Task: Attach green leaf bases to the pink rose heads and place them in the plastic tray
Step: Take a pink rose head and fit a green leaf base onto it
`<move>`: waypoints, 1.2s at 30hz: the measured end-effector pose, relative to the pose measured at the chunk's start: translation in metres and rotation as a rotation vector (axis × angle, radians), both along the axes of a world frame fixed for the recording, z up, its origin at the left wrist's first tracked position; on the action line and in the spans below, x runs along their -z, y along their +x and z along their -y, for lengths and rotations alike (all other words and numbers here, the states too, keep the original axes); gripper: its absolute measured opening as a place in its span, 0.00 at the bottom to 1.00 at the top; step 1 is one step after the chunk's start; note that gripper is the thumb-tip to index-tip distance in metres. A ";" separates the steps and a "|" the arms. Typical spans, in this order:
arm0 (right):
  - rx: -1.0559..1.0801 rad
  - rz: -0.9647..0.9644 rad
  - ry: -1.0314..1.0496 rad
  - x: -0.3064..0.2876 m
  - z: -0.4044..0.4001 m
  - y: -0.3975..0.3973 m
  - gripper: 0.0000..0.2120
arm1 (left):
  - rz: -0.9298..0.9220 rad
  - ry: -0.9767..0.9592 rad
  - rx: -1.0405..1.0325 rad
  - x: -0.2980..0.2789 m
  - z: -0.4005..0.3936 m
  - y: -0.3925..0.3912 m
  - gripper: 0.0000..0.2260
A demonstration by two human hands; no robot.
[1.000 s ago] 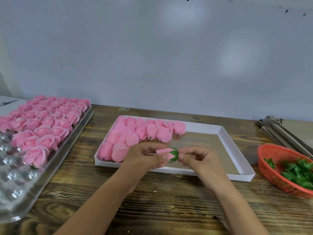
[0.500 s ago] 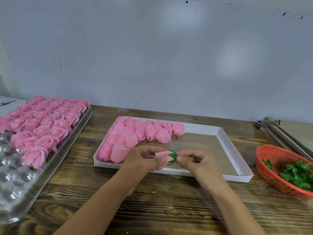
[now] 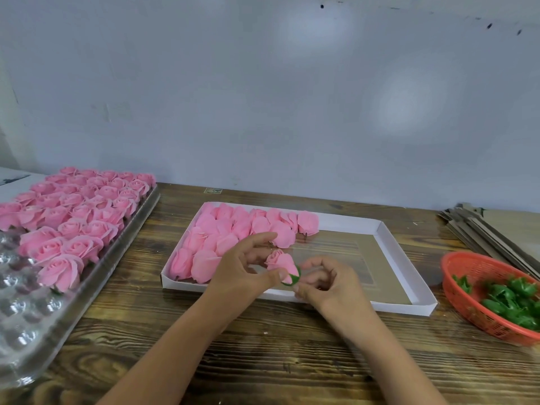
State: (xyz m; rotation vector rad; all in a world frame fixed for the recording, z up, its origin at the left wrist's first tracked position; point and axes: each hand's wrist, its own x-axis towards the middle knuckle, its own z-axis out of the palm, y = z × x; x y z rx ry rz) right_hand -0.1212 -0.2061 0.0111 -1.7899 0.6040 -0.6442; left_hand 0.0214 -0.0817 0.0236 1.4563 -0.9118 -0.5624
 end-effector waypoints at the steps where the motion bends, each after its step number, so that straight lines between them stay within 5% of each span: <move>1: -0.028 0.004 0.019 -0.001 0.000 0.000 0.16 | -0.005 -0.001 0.009 0.000 0.000 0.000 0.26; 9: -0.310 -0.012 0.085 -0.010 -0.009 -0.004 0.13 | -0.024 -0.032 0.083 0.001 0.000 0.001 0.25; 19: -0.135 0.164 0.256 -0.013 -0.016 0.002 0.22 | 0.008 -0.053 0.109 0.003 0.002 -0.002 0.28; 36: -0.287 0.118 0.294 -0.018 -0.013 -0.004 0.13 | -0.037 -0.057 0.143 0.004 0.001 0.001 0.18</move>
